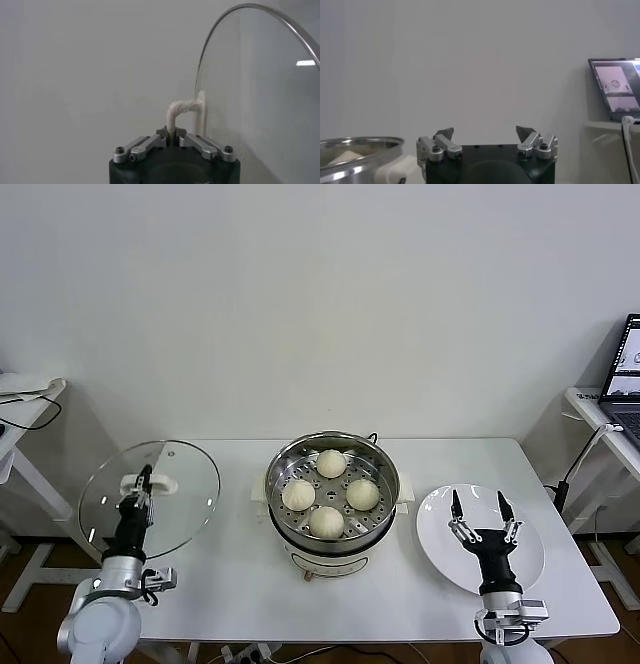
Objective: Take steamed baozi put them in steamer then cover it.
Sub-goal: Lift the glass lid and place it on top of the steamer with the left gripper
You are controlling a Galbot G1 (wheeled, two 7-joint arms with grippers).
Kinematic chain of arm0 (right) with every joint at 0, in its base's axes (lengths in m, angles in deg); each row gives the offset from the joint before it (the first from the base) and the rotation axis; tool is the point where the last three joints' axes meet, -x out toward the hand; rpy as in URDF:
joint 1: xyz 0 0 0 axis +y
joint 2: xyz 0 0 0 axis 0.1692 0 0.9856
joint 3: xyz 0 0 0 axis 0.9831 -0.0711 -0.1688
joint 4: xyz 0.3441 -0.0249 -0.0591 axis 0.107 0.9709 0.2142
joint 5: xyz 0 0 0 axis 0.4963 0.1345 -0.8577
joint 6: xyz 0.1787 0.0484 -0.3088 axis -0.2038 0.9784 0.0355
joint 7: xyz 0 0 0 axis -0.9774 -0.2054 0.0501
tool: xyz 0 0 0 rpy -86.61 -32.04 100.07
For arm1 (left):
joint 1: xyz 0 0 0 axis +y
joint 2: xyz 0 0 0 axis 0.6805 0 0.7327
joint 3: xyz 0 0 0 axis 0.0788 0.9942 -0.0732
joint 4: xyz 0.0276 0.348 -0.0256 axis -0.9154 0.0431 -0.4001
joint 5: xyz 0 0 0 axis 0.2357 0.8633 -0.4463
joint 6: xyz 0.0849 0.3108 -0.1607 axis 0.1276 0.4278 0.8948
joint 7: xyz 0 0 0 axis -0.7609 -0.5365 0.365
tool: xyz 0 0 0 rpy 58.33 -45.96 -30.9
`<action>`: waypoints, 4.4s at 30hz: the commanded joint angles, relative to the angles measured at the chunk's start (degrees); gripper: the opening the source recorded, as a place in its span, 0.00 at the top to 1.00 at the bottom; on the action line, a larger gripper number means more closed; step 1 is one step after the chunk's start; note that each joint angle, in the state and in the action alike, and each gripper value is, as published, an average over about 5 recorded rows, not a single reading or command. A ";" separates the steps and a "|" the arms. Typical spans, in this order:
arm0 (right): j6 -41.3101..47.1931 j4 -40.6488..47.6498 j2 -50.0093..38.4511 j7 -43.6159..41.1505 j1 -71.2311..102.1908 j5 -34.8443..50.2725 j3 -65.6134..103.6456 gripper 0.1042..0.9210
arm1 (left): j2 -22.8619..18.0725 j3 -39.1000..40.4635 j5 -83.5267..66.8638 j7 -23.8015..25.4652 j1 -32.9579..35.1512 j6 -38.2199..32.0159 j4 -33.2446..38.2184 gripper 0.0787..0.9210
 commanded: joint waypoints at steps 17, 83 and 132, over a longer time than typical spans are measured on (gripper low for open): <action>-0.16 -0.53 2.43 -0.10 0.35 -0.20 3.23 0.12 | 3.97 43.79 4.17 22.29 -15.72 35.61 12.83 0.87; -0.37 3.45 3.53 -0.30 -0.80 -3.24 2.81 0.12 | -15.95 49.11 19.92 18.94 -21.47 34.19 -10.82 0.87; -0.43 3.73 2.84 -0.55 -1.19 -3.60 2.53 0.12 | -15.41 47.53 20.52 16.22 -19.65 31.36 -10.29 0.63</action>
